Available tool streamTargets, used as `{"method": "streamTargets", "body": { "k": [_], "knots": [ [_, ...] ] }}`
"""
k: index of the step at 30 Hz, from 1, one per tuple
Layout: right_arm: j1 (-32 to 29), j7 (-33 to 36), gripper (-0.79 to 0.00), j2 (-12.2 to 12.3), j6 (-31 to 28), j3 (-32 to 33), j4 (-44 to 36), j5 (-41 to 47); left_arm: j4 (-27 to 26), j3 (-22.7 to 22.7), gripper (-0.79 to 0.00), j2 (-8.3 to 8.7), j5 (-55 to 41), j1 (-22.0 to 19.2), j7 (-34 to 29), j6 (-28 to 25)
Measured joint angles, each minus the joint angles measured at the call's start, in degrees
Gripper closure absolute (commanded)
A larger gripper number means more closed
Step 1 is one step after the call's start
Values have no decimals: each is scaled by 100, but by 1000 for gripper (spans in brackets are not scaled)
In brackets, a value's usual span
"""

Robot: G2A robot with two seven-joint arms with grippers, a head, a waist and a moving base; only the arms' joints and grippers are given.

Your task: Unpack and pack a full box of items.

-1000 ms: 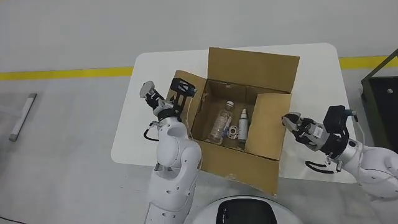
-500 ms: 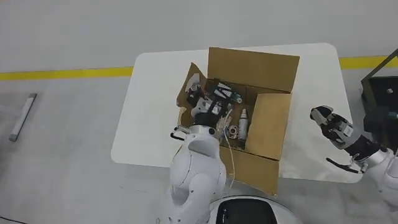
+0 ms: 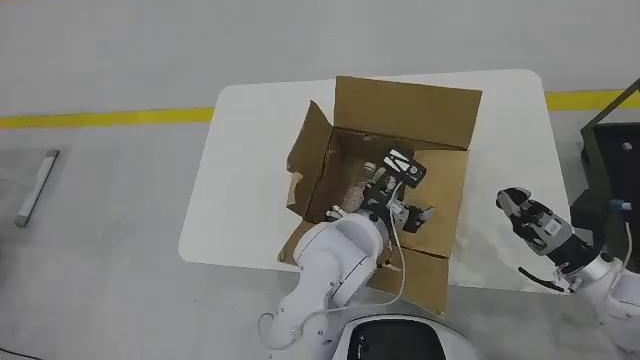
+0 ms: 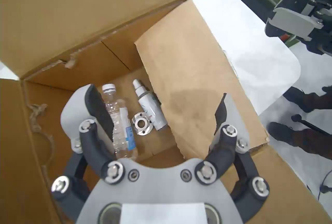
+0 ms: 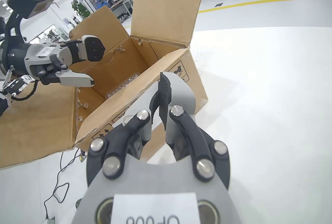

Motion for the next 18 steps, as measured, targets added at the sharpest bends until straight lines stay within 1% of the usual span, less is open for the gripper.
{"method": "streamTargets", "body": {
  "k": [7, 12, 15, 18],
  "knots": [
    [-20, 7, 0, -21, -31, -214, -90, -556, 3, -5, -785, 6, 69, -20, 10, -32],
    [52, -35, 0, -52, 87, -437, 1, -719, 14, -15, -785, 6, 48, -2, 30, -11],
    [205, -45, 0, -76, 241, -616, 124, -856, 122, -123, -785, -9, -457, 110, 103, 297],
    [404, -58, 0, -109, 431, -825, 306, -935, 309, -250, -785, -45, -1239, -1, -273, 692]
  ]
}}
